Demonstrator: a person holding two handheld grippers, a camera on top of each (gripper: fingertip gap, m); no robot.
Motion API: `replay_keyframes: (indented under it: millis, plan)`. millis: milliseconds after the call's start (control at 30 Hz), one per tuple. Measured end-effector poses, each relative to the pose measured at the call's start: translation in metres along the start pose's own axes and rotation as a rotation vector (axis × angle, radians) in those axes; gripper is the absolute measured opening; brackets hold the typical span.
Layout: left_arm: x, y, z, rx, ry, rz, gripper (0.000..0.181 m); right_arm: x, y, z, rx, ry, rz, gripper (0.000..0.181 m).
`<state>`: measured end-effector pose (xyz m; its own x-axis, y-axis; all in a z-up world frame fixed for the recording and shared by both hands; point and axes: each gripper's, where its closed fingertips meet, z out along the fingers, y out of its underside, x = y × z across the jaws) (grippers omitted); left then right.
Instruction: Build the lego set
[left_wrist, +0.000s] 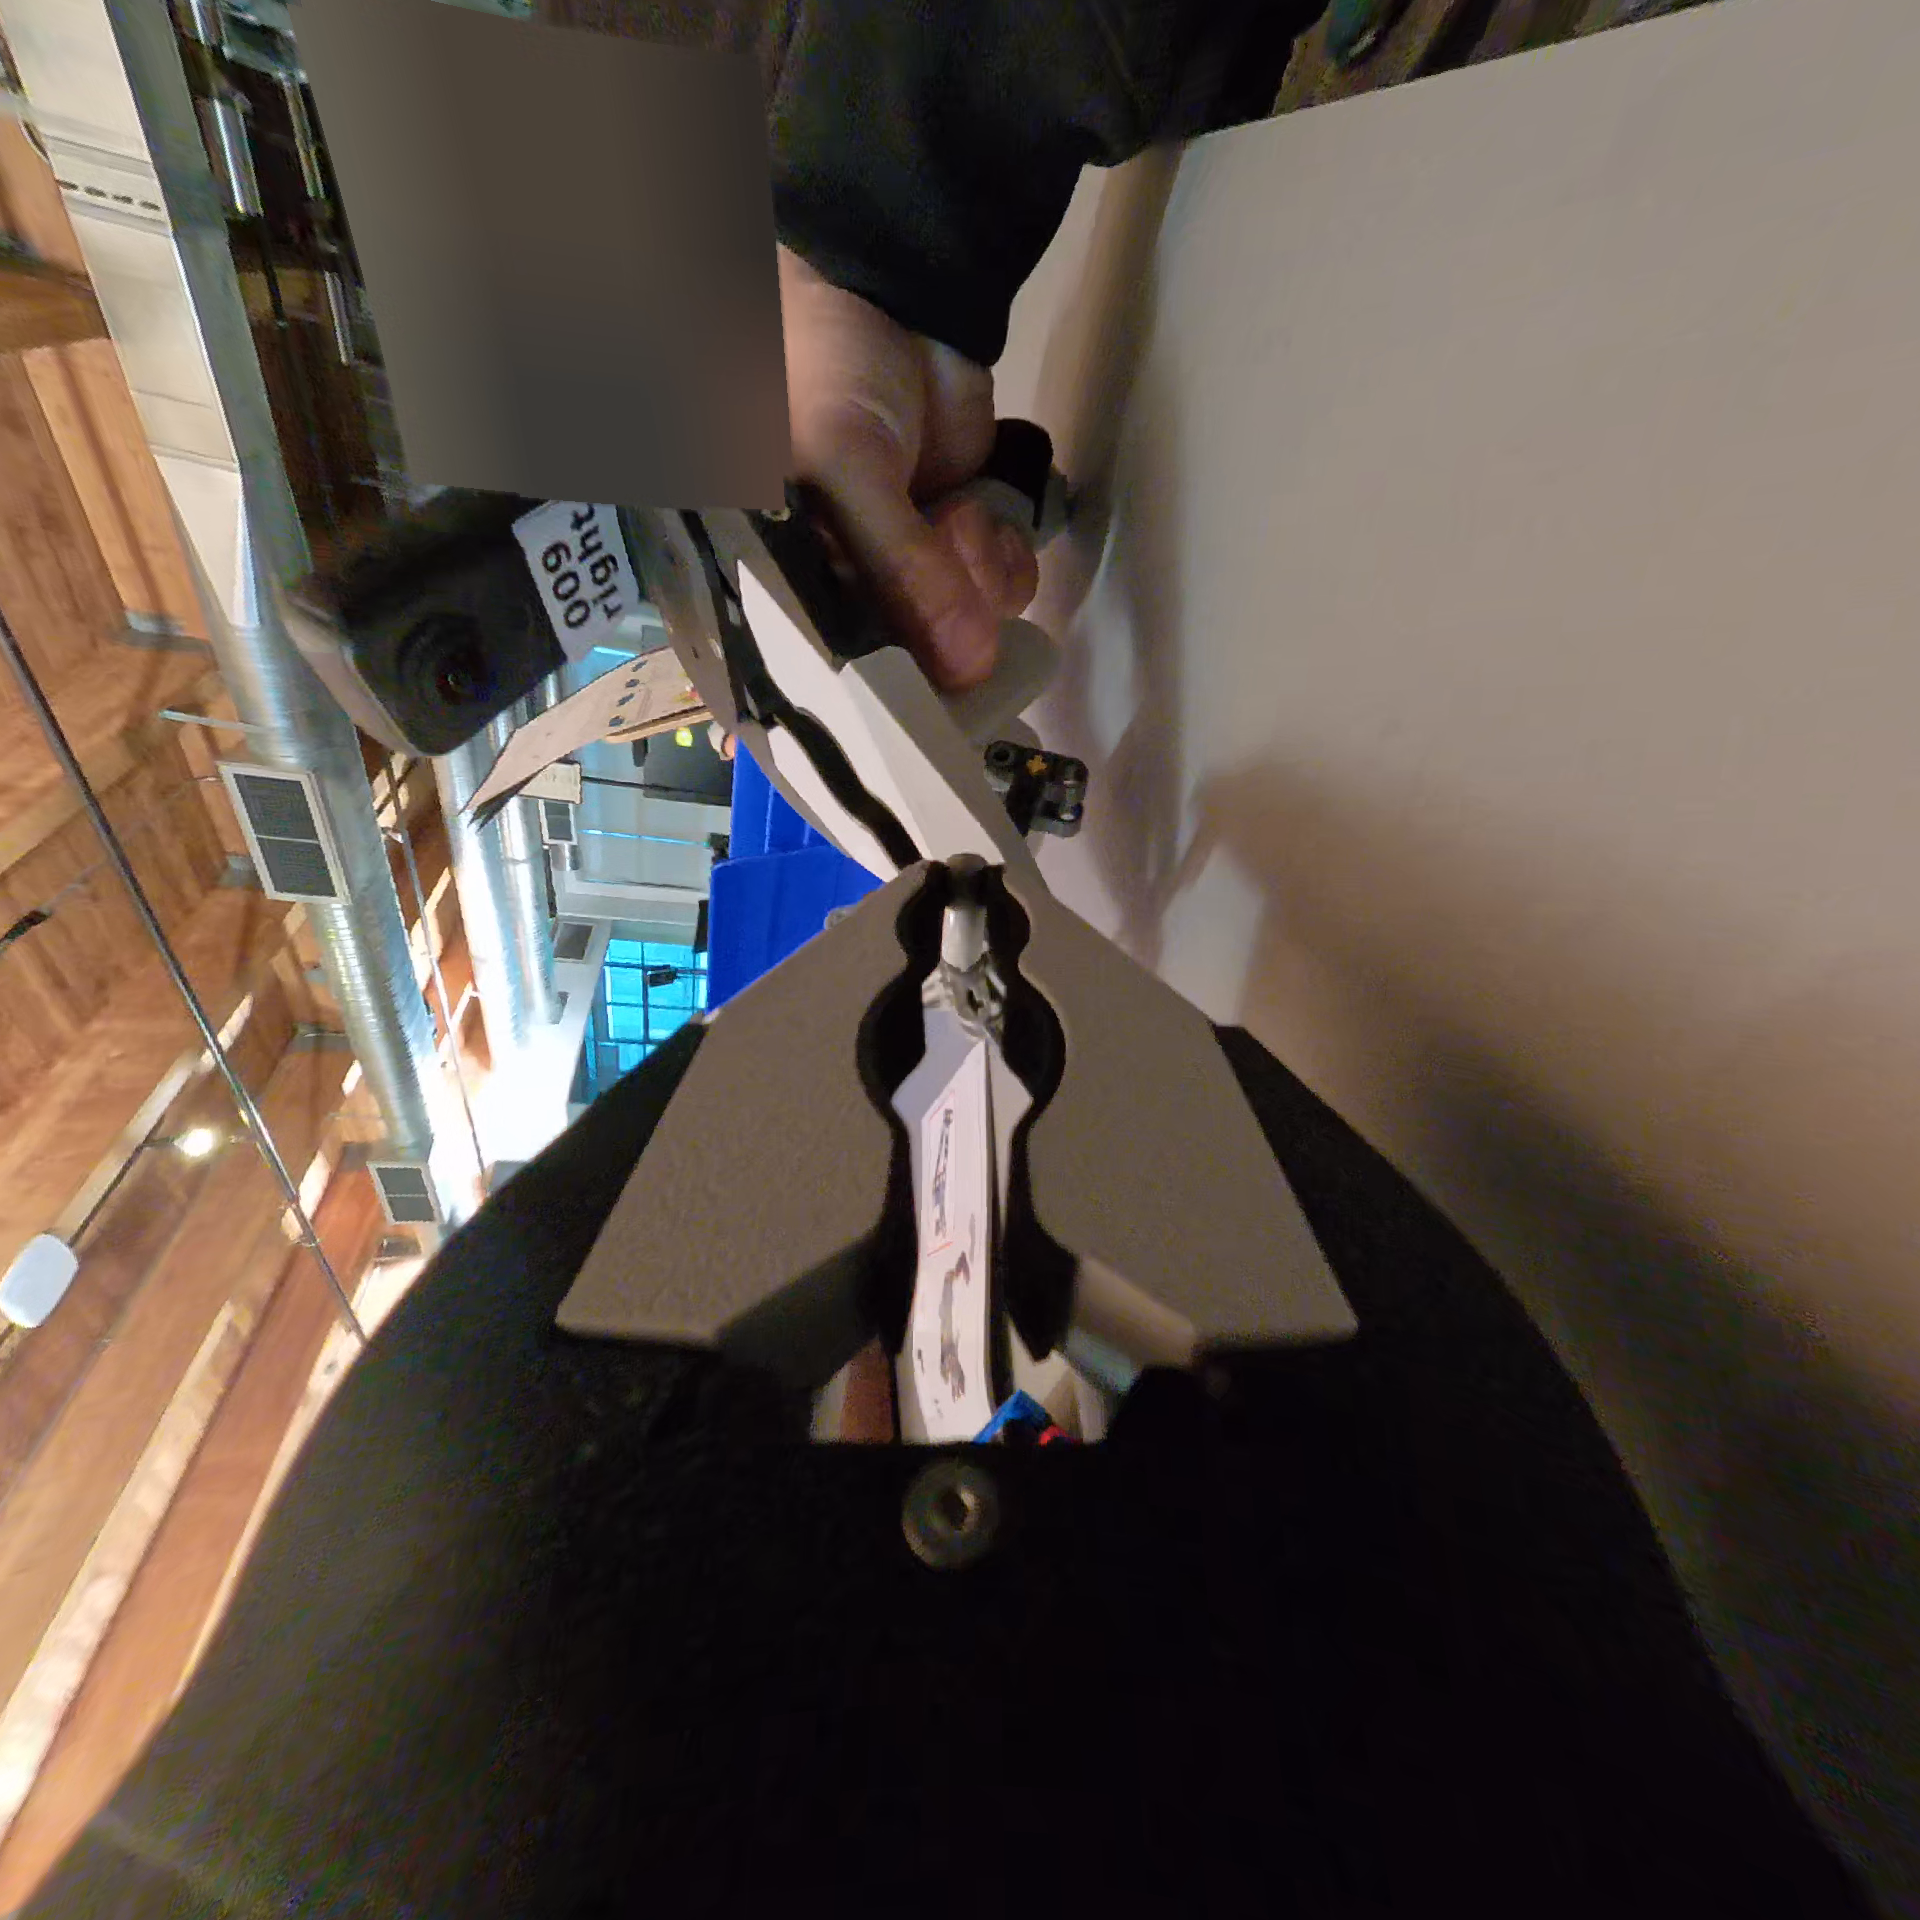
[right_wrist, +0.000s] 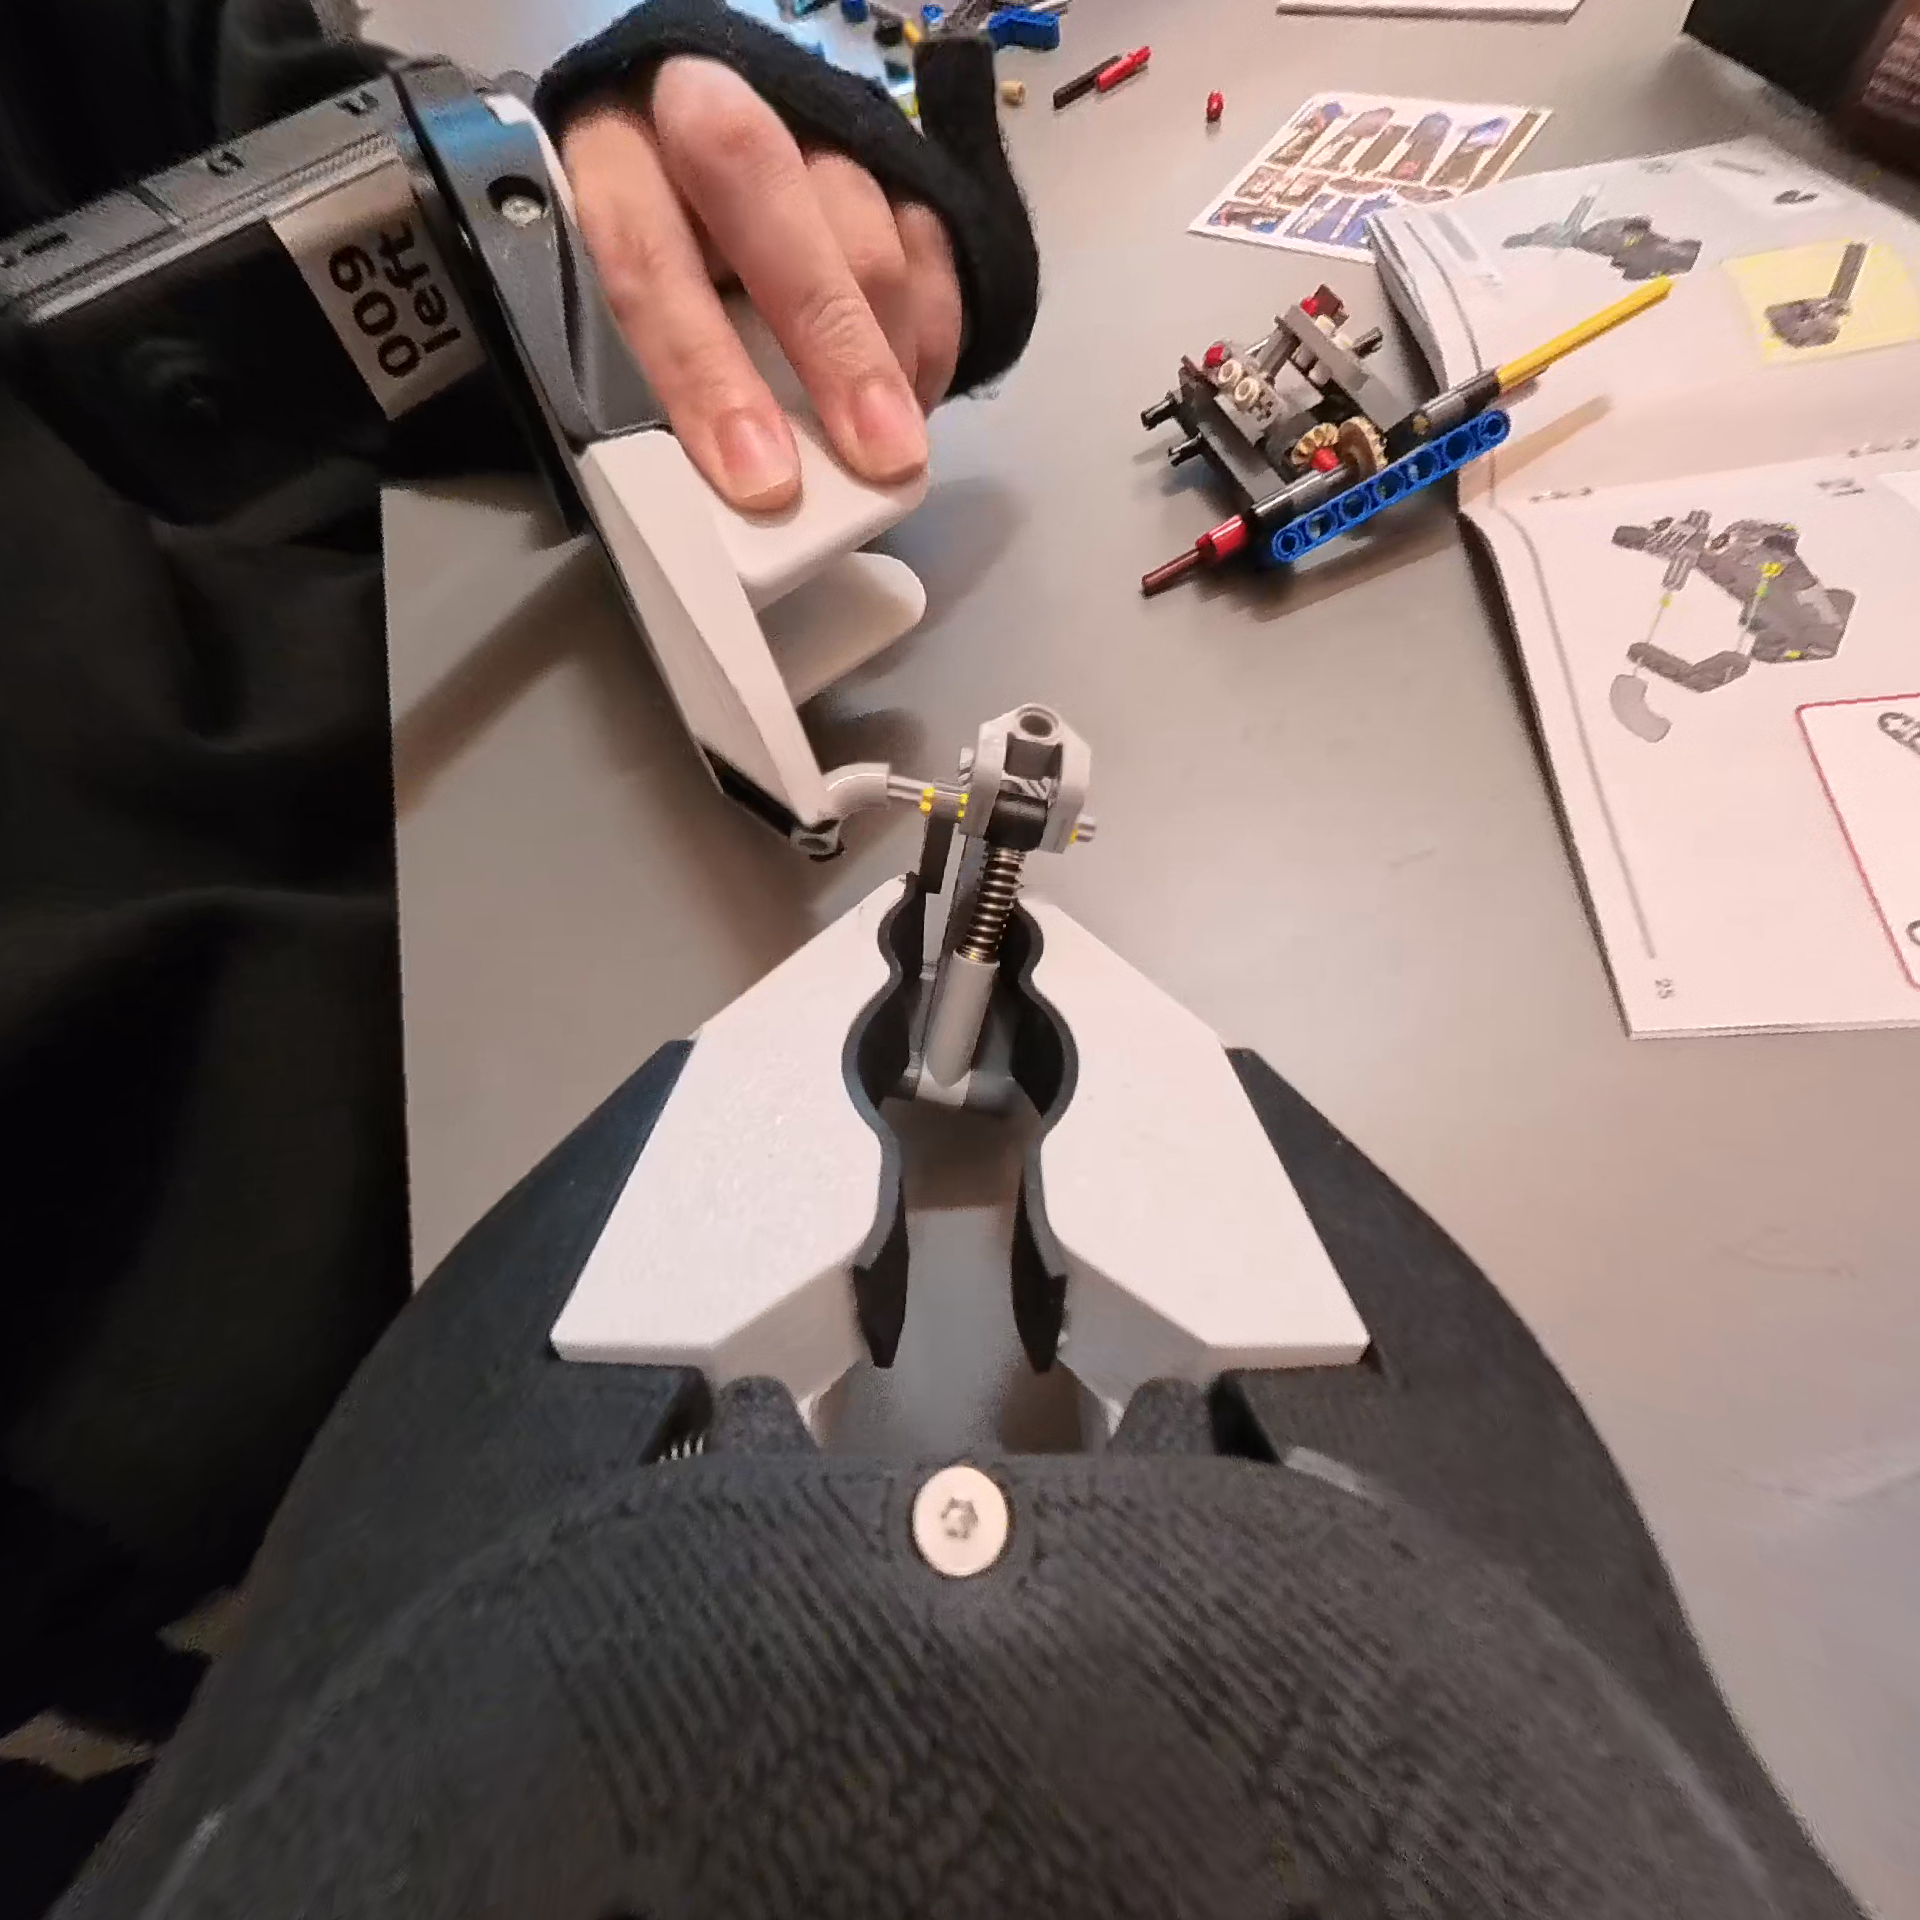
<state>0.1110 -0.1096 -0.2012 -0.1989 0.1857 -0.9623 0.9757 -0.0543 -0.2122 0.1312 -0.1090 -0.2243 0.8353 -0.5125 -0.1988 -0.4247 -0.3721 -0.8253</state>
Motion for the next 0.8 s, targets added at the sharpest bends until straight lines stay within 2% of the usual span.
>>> replay_keyframes:
  millis: [433, 667, 800]
  plan:
    - [0.009, -0.011, 0.000, 0.043, 0.043, -0.039, 0.005, -0.014, 0.008, 0.001, -0.043, -0.083, -0.017, 0.012]
    - [0.011, -0.011, 0.001, 0.033, 0.047, -0.037, 0.005, -0.012, 0.006, -0.005, -0.012, -0.094, 0.022, 0.012]
    - [0.011, -0.016, 0.000, 0.042, 0.039, 0.024, 0.005, -0.010, 0.009, -0.002, -0.037, -0.075, 0.011, 0.012]
